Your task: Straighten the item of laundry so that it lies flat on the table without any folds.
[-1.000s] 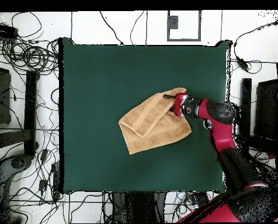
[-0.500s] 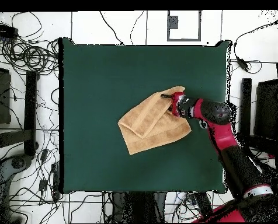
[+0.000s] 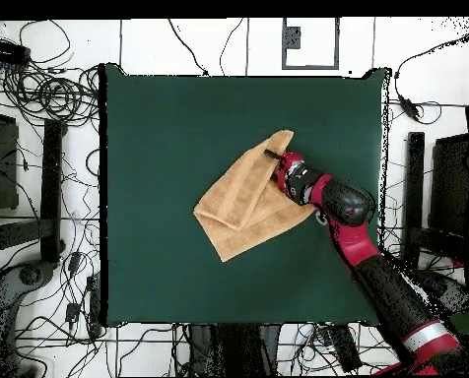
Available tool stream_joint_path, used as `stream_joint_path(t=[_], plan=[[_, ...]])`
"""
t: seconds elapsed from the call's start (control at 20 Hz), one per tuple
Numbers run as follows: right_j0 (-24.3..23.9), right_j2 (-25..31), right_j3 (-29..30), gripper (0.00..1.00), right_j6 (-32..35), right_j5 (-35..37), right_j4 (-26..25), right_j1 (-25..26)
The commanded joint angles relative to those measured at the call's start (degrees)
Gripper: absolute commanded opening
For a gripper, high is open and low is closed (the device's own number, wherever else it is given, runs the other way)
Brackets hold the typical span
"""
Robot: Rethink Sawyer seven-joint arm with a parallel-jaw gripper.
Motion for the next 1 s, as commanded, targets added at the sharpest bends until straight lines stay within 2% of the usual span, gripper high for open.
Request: stream_joint_path(t=[0.05,0.4,0.6,0.65,0.7,0.75,0.8,0.85,0.9,0.95,1.0], plan=[[3.9,7.9,8.3,1.0,1.3,-8.4,-5.2,8.0],[10.4,0.5,4.6,1.0,-0.4,-6.9,-11.6,-3.4],[14.1,-2.9,3.6,1.0,0.6,-10.3,-16.9,-9.8],[16.2,-4.9,3.2,1.0,1.4,-12.3,-18.6,-12.5],[17.7,-6.4,5.1,1.0,3.6,-14.2,-19.5,-15.6],[21.8,-11.5,5.3,1.0,6.5,-16.3,-20.2,-20.1],[23.9,-14.3,6.0,1.0,8.0,-16.9,-20.6,-22.7],[29.9,-21.9,5.3,1.0,10.5,-16.3,-20.4,-27.0],[32.6,-25.9,5.0,1.0,11.5,-15.2,-20.2,-28.5],[37.3,-31.8,3.6,1.0,13.0,-13.1,-19.4,-29.9],[39.7,-34.8,2.6,1.0,13.1,-12.7,-19.1,-30.1]])
